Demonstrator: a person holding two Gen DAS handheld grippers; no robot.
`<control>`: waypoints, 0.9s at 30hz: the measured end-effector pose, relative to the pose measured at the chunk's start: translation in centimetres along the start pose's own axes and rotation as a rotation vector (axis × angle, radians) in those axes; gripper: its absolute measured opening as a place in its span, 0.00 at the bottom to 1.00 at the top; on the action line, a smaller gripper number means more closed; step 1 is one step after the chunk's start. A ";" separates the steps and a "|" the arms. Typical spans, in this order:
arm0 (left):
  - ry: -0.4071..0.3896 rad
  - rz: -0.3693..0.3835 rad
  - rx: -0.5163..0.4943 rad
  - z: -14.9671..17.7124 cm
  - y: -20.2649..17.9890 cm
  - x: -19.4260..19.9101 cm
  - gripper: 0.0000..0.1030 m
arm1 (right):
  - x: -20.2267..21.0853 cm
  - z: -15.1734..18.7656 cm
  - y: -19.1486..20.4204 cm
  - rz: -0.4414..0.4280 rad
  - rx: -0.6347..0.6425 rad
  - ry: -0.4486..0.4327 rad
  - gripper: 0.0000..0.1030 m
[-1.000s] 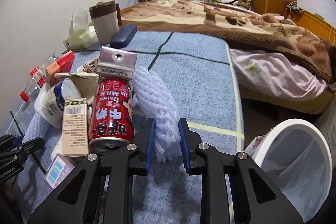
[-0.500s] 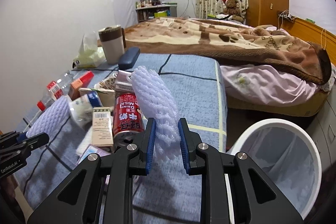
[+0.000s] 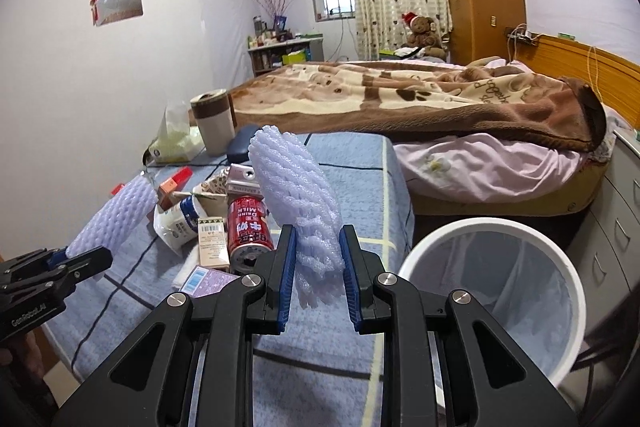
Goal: Collect trash
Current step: 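Carry both foam nets over the white bin and open both tools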
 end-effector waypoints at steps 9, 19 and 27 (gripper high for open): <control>-0.029 0.105 -0.093 -1.8 -6.4 -0.1 0.28 | 3.1 0.2 -4.0 0.086 -0.054 -0.048 0.22; -0.006 0.245 -0.200 -2.2 -14.6 -2.2 0.28 | 5.0 2.1 -10.0 0.258 -0.137 -0.043 0.22; 0.038 0.328 -0.271 -1.3 -20.2 -4.4 0.28 | 5.0 4.0 -12.9 0.334 -0.179 0.016 0.22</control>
Point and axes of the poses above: each gripper's, at about its wrist camera, not at the fingertips, and x roughly against the way its jaws point, y to its left, z to its underside, the point moved 8 cm from there along -x, roughly the way its jaws point, and after that the axes turned 1 degree about -x, right-handed, at the moved point
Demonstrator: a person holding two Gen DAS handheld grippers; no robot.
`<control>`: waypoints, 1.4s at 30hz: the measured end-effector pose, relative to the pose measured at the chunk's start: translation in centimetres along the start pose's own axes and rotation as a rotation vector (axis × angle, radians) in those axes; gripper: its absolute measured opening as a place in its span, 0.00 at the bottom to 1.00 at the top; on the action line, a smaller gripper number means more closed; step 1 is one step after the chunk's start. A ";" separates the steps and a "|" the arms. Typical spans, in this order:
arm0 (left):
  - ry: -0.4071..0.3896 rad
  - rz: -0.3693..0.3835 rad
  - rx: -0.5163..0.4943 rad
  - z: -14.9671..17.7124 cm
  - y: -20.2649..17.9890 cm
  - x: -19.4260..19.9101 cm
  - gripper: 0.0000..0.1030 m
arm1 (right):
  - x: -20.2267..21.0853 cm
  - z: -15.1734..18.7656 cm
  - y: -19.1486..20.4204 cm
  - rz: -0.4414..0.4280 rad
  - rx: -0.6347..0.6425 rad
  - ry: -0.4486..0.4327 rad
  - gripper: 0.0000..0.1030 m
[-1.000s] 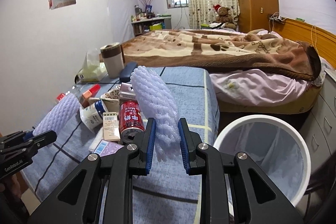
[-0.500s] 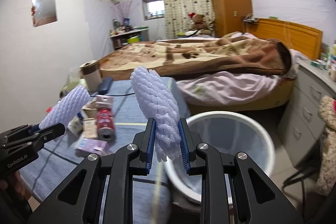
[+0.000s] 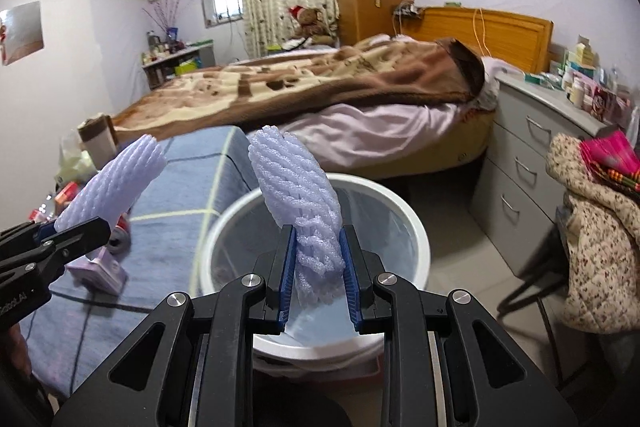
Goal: Collect trash
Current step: 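Carry both foam nets over the white bin and open both tools, then move both tools back over the trash on the mattress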
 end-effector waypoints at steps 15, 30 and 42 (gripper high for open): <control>0.124 0.068 -0.054 0.8 -3.7 -7.0 0.30 | -2.7 2.6 -3.3 0.063 -0.023 0.149 0.24; 0.126 0.051 -0.014 0.7 -1.6 -7.4 0.52 | -3.1 2.2 -3.9 0.100 -0.047 0.162 0.49; 0.054 -0.026 0.061 0.4 4.1 -2.5 0.55 | -2.1 0.5 0.1 0.022 -0.031 0.093 0.59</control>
Point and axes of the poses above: each gripper's, at about its wrist camera, not at the fingertips, and x roughly against the way its jaws point, y to its left, z to its underside, the point moved 8 cm from there along -x, roughly the way its jaws point, and after that the axes turned 1 degree about -x, right-handed, at the moved point
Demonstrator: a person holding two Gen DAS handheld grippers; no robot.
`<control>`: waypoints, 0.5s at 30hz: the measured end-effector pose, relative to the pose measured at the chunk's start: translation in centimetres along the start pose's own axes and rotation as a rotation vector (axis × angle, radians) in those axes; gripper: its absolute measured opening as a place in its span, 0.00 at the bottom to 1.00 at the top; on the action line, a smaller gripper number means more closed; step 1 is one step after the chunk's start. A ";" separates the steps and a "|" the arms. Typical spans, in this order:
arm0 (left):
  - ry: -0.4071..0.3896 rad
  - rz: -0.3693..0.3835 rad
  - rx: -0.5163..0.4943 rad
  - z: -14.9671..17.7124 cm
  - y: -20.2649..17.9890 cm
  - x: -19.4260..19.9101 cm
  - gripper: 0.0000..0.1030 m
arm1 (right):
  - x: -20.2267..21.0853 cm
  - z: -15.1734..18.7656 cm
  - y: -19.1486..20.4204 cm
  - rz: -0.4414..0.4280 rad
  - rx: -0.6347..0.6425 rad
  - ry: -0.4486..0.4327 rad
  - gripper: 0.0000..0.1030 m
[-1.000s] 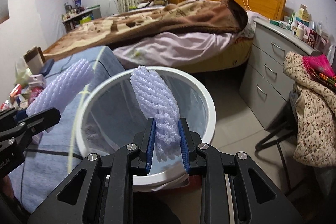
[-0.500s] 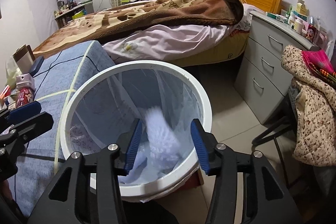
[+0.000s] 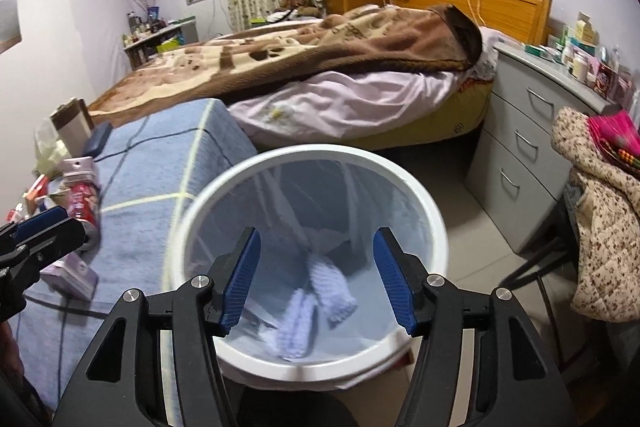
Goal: Collect trash
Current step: 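Move both tools back over the trash on the mattress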
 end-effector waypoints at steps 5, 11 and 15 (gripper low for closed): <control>-0.026 -0.043 0.024 0.2 2.8 2.2 0.55 | 0.4 -0.5 2.6 -0.059 0.025 -0.032 0.59; -0.059 -0.111 0.058 0.4 6.7 4.8 0.55 | 1.4 -1.3 6.4 -0.160 0.044 -0.099 0.66; -0.080 -0.146 0.087 0.6 9.7 6.8 0.55 | 1.6 -2.0 9.0 -0.215 0.062 -0.132 0.66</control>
Point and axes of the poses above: each gripper's, at about its wrist camera, not at the fingertips, and x roughly against the way its jaws point, y to its left, z to its underside, the point moved 8 cm from there along -x, roughly the way its jaws point, and after that the axes turned 1 degree about -x, right-handed, at the moved point
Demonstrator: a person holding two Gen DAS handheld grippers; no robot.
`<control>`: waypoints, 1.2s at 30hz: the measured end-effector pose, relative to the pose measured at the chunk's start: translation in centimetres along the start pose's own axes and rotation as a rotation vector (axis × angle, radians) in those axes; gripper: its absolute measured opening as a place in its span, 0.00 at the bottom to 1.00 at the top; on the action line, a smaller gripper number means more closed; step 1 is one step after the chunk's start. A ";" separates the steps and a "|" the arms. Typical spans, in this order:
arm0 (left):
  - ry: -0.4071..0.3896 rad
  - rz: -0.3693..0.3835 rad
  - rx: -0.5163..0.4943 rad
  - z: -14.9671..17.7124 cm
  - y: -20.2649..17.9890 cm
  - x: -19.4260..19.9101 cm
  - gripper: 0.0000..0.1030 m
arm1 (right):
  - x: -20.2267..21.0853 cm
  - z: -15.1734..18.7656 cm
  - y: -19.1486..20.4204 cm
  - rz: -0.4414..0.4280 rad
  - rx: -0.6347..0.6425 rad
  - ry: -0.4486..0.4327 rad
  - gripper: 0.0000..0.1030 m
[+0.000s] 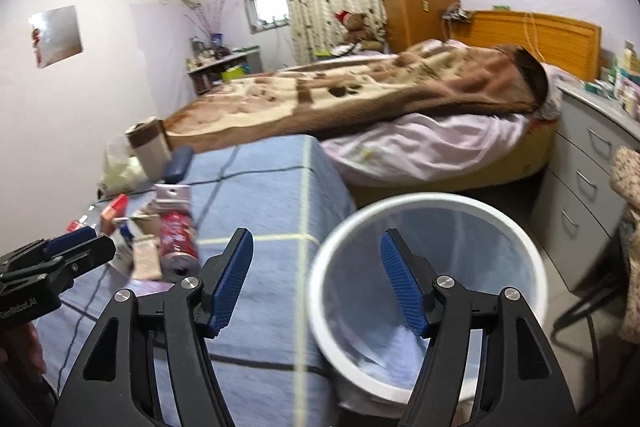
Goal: Collect trash
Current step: 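Move both tools back over the trash on the mattress, then grasp the clear Coca-Cola bottle with the left tool while the right tool grasps the red milk can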
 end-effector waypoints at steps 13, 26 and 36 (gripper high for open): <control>-0.004 -0.168 0.125 0.3 12.6 2.4 0.80 | -4.4 0.0 7.4 -0.101 0.123 0.103 0.76; 0.051 -0.312 0.205 1.7 24.9 1.7 0.80 | -8.5 1.3 12.1 -0.154 0.240 0.243 0.76; 0.150 -0.366 0.248 2.9 30.9 -2.3 0.80 | -10.7 2.5 13.9 -0.173 0.280 0.324 0.76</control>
Point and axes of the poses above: each gripper's, at about its wrist camera, not at the fingertips, and x roughly against the way its jaws point, y to its left, z to its underside, the point moved 8 cm from there along -x, roughly the way its jaws point, and after that the axes turned 1 degree about -x, right-handed, at the moved point
